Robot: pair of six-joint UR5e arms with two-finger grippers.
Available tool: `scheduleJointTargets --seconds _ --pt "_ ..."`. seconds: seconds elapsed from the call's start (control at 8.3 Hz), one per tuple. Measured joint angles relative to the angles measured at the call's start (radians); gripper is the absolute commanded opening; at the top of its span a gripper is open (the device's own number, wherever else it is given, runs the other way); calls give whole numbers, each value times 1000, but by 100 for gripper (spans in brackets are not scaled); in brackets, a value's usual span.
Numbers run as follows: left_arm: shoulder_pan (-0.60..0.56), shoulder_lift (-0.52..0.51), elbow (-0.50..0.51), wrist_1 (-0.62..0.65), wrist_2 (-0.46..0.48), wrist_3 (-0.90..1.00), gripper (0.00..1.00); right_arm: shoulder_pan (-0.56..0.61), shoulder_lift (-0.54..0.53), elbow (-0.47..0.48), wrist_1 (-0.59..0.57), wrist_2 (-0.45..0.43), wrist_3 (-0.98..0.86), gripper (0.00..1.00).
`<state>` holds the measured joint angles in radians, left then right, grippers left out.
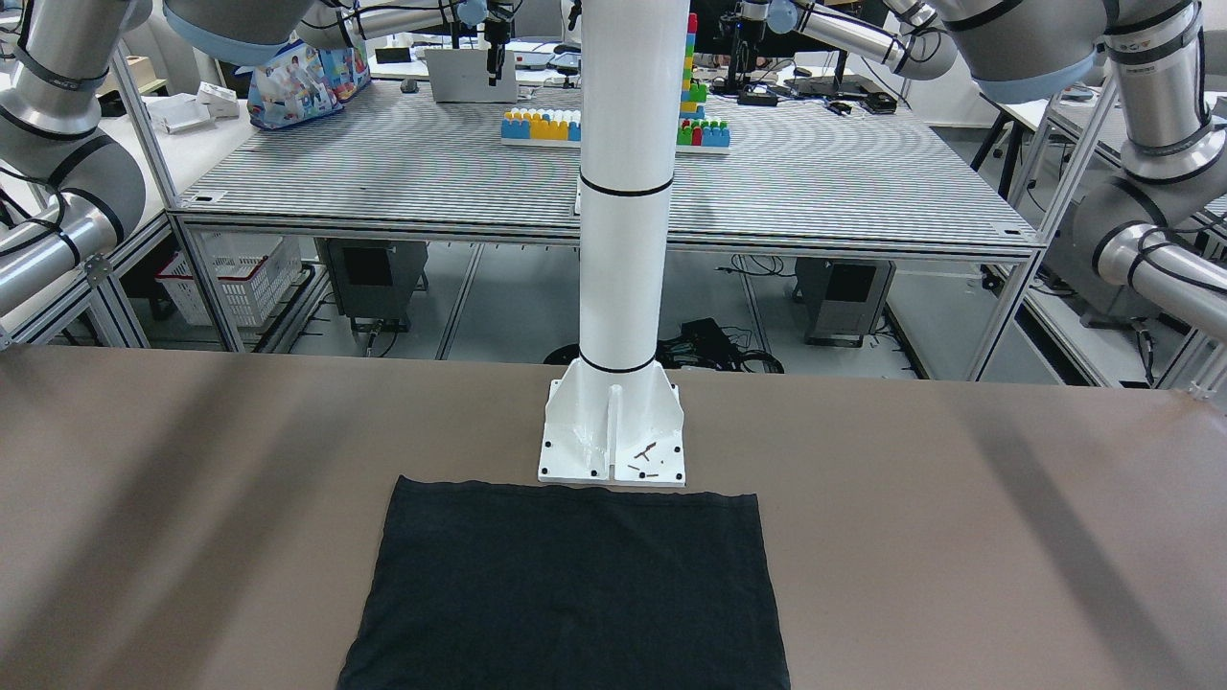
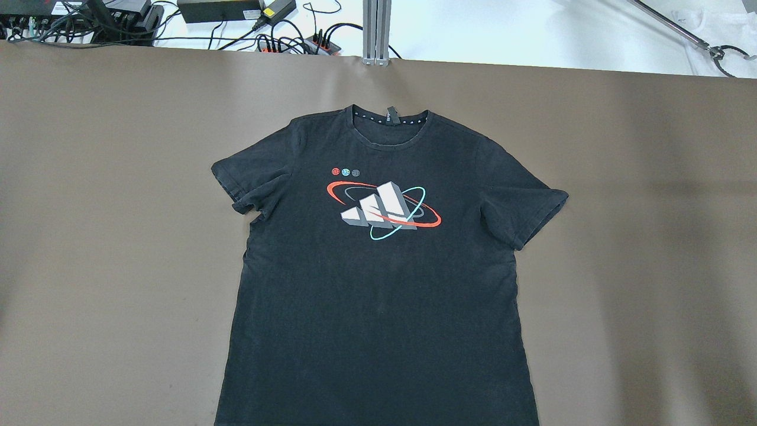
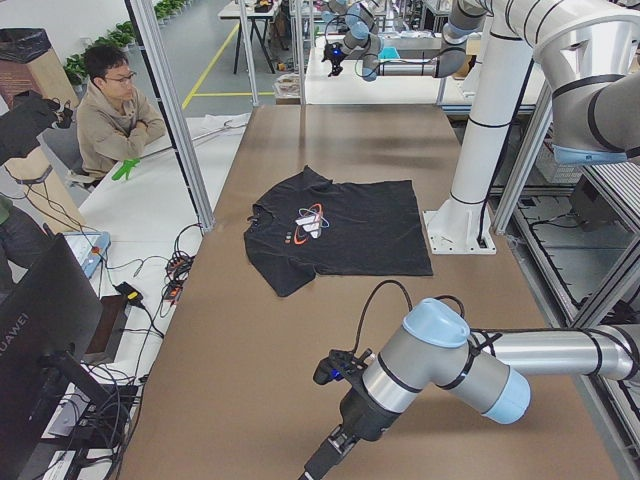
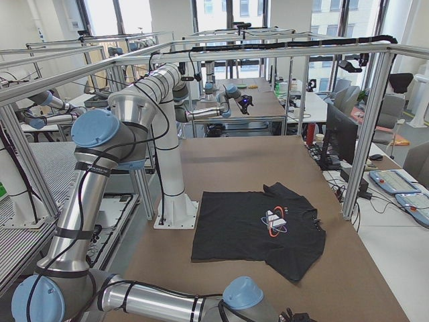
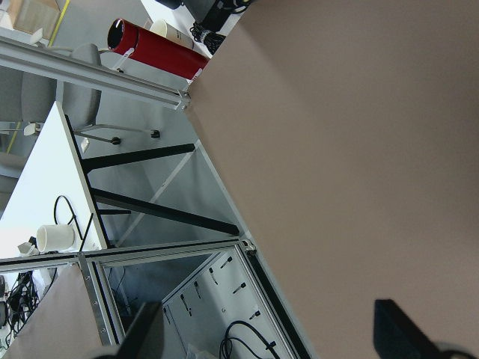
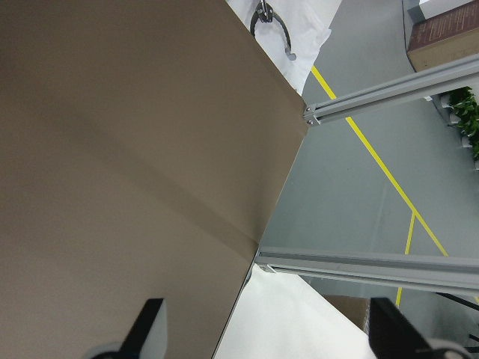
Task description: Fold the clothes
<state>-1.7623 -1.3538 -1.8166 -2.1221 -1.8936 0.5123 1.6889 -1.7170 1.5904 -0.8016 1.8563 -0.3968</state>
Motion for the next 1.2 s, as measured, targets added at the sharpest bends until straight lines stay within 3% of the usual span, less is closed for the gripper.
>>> scheduleJointTargets --seconds 0.36,0.72,1.2 --pt "0 5 -2 -2 2 0 100 -1 -22 16 1 89 11 95" --pt "0 19 -7 -4 -2 1 100 -13 -13 29 13 136 187 95" --pt "2 21 -2 -8 -4 -1 100 -189 70 40 4 192 504 95"
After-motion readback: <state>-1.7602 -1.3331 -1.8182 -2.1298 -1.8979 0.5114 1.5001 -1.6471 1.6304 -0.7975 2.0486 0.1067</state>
